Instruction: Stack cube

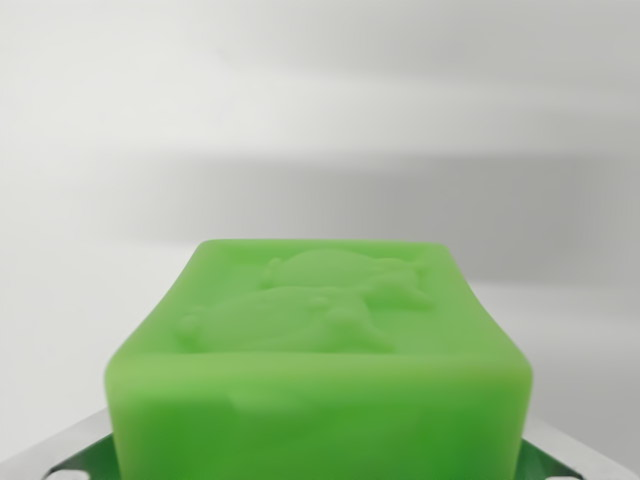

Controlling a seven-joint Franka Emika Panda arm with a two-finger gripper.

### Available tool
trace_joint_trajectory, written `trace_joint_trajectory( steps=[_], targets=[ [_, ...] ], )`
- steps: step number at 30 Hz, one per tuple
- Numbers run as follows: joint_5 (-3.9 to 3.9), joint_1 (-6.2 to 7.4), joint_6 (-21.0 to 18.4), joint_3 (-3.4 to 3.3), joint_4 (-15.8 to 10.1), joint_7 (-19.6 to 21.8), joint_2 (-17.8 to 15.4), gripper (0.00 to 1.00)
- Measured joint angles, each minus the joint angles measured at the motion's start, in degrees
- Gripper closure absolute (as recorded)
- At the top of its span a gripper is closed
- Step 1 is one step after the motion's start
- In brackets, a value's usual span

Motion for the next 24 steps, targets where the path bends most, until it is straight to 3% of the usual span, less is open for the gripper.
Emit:
trace_joint_trajectory(
  steps=[24],
  targets=[
    [0.19,-5.03,-0.9,-0.18,-0.1,-10.8,-1.0,1.00]
  ],
)
